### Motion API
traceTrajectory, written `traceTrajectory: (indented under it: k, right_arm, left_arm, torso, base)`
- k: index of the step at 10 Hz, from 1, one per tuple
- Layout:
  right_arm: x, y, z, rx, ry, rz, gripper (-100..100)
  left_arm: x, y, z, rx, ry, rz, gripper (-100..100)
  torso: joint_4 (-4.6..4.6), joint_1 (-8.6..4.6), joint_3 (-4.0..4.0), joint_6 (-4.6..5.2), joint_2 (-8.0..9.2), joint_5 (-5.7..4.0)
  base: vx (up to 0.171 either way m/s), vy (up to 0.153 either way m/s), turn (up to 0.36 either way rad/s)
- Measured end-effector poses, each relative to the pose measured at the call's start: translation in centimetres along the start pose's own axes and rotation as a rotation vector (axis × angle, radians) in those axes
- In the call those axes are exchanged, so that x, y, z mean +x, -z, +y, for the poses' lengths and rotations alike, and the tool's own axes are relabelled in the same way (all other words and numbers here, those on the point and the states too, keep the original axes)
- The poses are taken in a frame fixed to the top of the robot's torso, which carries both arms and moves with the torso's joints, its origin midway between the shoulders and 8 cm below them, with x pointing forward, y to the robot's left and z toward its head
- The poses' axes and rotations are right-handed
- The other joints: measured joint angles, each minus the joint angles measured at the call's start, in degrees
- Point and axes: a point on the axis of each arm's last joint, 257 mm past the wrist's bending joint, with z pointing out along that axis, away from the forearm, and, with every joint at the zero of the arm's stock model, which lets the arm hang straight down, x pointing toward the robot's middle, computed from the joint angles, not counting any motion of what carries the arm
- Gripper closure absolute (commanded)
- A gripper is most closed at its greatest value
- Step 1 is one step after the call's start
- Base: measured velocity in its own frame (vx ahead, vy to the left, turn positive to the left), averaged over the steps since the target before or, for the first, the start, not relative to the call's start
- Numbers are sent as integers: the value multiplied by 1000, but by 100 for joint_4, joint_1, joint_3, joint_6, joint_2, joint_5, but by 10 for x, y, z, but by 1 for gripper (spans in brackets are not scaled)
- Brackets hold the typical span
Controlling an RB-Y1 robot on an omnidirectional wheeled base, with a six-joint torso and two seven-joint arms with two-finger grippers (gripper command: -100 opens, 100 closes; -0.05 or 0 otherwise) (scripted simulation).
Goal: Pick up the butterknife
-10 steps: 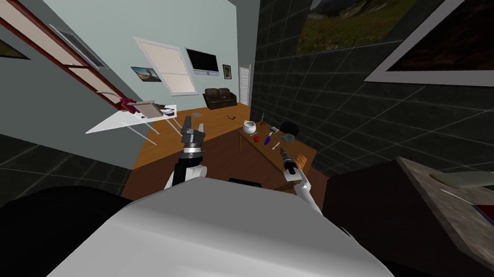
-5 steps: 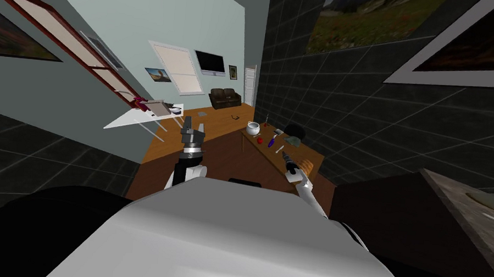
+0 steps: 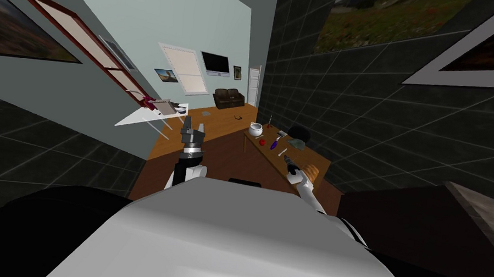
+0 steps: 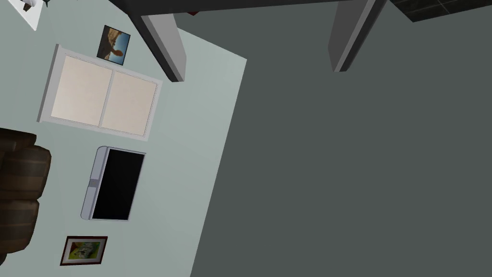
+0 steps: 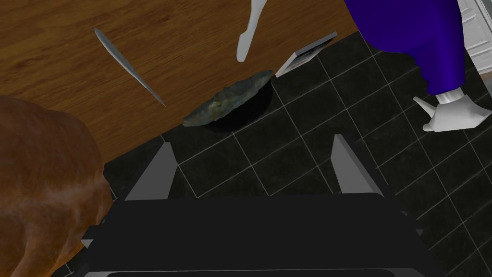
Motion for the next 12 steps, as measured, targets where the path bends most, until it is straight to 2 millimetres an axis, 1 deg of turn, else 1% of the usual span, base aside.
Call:
traceTrajectory:
  k: [2, 3, 4, 6, 7, 8, 9, 10, 11, 12]
  right_arm:
    - [4, -2, -28, 65, 19, 15, -100]
    - [3, -1, -44, 102, 30, 22, -100]
    - [5, 0, -56, 130, 34, 26, -100]
    - [6, -2, -66, 164, 44, 32, -100]
    - [5, -1, -79, 190, 47, 37, -100]
    - [8, 1, -95, 224, 54, 44, -100]
    - [6, 1, -111, 267, 61, 50, -100]
    - [7, 7, -137, 321, 69, 59, -100]
    - [11, 11, -148, 346, 69, 65, -100]
    - [12, 13, -151, 355, 69, 67, -100]
  left_arm:
    - [0, 0, 0, 0, 0, 0, 0]
    - [0, 0, 0, 0, 0, 0, 0]
    - [0, 0, 0, 0, 0, 0, 0]
    - [0, 0, 0, 0, 0, 0, 0]
    - [0, 0, 0, 0, 0, 0, 0]
    - [0, 0, 0, 0, 0, 0, 0]
    - [0, 0, 0, 0, 0, 0, 0]
    - [0, 0, 0, 0, 0, 0, 0]
    - [0, 0, 0, 0, 0, 0, 0]
    - [0, 0, 0, 0, 0, 0, 0]
  torso:
    - [0, -3, 0, 1, 0, 0]
    - [0, -2, -2, -2, -6, 0]
    - [0, -2, -1, 1, -2, 0]
    - [3, -2, 5, -3, 7, 0]
    - [2, -4, 3, 1, 5, 0]
    - [0, -6, 0, -1, -2, -1]
    - [-1, -12, -8, -4, -16, -1]
    - [-4, -17, -11, 1, -18, -3]
    - [-3, -17, -7, 3, -12, -4]
    - [0, -7, 0, 2, 1, -2]
  base:
    - [62, -12, 114]
    - [57, -12, 69]
    - [19, -8, -21]
    - [36, -18, 113]
    - [64, -26, 126]
    - [103, -44, 226]
    - [106, -56, 189]
    - [79, -57, 26]
    - [39, -27, -17]
    - [49, -23, 122]
